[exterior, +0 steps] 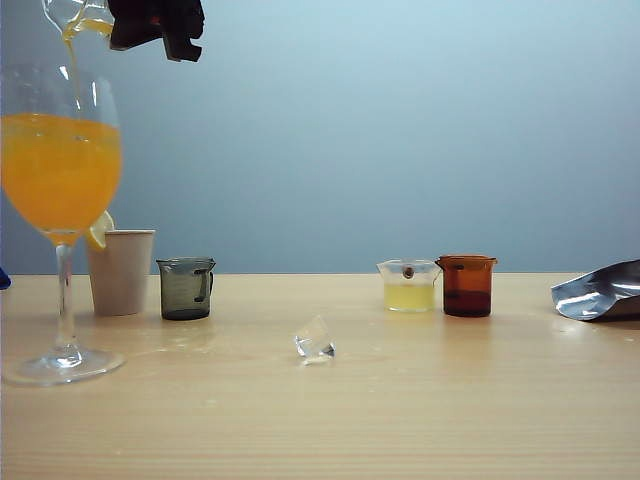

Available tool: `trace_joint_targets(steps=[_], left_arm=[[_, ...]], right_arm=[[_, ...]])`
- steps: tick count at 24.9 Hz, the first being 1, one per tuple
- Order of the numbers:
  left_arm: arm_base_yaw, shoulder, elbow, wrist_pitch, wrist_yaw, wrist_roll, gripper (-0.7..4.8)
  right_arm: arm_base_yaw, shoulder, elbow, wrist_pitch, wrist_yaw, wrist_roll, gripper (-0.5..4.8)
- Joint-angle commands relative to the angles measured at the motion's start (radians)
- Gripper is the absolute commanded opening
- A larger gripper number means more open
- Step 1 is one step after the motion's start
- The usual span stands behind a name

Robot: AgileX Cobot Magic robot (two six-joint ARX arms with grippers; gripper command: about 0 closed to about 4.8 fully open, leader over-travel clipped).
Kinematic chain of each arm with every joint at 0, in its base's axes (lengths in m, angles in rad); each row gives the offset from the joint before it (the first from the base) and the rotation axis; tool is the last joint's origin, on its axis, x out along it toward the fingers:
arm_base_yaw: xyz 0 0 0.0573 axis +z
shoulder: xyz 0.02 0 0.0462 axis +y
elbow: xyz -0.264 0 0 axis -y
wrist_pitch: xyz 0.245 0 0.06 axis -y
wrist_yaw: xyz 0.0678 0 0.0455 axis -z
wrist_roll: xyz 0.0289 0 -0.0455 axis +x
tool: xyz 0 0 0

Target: Pick up the second measuring cup from the left, pour the orange juice inside into the goblet, and finally put the measuring cup back in its original place.

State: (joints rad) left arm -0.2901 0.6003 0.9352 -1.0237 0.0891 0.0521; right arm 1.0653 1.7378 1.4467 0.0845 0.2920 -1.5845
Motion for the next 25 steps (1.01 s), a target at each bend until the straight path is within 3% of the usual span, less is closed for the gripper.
trace_joint_targets(steps=[1, 12, 25], left_arm=[[0.001, -0.001, 0.004, 0.013, 0.001, 0.000, -0.06], [0.001, -0.001, 0.004, 0.012, 0.001, 0.000, -0.06], [0.001, -0.001, 0.004, 0.040, 0.002, 0.000, -0.06]], right_arm=[[0.003, -0.011, 0.005, 0.018, 0.000, -0.021, 0.71], [0.004, -0.011, 0.005, 0.017, 0.001, -0.059, 0.70], [-0.006, -0.011, 0.005, 0.015, -0.016, 0.490, 0.29]])
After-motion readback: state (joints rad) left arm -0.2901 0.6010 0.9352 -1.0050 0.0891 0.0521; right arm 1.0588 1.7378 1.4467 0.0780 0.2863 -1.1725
